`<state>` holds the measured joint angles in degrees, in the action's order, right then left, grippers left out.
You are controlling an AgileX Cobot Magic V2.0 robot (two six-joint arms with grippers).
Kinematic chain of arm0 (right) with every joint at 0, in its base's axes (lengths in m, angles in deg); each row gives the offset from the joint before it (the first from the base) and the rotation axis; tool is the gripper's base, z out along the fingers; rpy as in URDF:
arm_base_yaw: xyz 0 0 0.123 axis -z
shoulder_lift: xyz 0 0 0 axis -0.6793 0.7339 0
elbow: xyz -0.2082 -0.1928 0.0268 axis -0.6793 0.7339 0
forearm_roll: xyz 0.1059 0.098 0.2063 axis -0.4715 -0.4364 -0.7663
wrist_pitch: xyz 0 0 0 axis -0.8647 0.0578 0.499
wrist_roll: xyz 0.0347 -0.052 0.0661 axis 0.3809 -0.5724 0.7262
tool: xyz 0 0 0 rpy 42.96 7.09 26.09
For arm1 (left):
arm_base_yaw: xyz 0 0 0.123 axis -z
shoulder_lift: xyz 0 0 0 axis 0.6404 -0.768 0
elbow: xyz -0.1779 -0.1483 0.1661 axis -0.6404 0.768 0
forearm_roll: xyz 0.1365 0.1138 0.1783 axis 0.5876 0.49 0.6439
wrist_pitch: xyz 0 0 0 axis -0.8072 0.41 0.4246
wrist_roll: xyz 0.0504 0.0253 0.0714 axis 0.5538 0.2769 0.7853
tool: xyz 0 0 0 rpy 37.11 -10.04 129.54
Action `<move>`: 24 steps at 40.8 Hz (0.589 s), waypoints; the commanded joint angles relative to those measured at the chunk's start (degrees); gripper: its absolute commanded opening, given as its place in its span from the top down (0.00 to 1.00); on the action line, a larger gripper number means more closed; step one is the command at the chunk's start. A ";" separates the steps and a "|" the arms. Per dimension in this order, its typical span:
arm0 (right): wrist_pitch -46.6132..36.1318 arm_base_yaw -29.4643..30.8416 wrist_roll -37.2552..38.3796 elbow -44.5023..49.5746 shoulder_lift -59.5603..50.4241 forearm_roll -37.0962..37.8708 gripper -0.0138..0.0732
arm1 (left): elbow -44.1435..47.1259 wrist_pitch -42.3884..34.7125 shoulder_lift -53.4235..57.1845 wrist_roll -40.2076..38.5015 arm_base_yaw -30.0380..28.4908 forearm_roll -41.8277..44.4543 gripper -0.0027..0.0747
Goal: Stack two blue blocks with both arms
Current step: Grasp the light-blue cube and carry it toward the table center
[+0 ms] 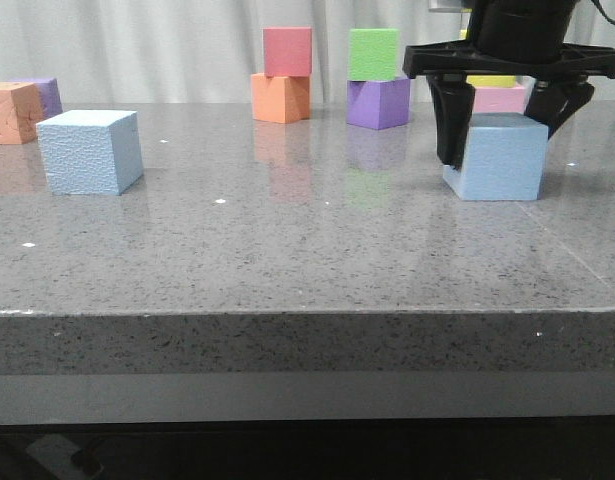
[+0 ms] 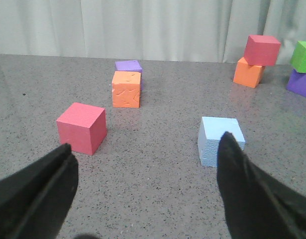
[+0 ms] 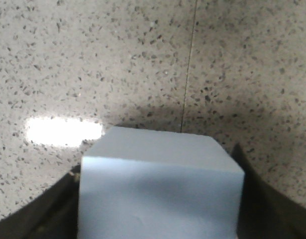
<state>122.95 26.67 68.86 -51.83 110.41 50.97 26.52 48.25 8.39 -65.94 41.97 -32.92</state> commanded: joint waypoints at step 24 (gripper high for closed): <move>1.49 -9.15 9.96 -10.75 -2.69 3.19 0.33 | -1.90 -4.44 -0.95 -0.03 -0.06 -0.01 0.24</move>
<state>127.62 19.92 74.76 -60.04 110.41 50.97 26.52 48.25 8.39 -65.94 41.97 -32.92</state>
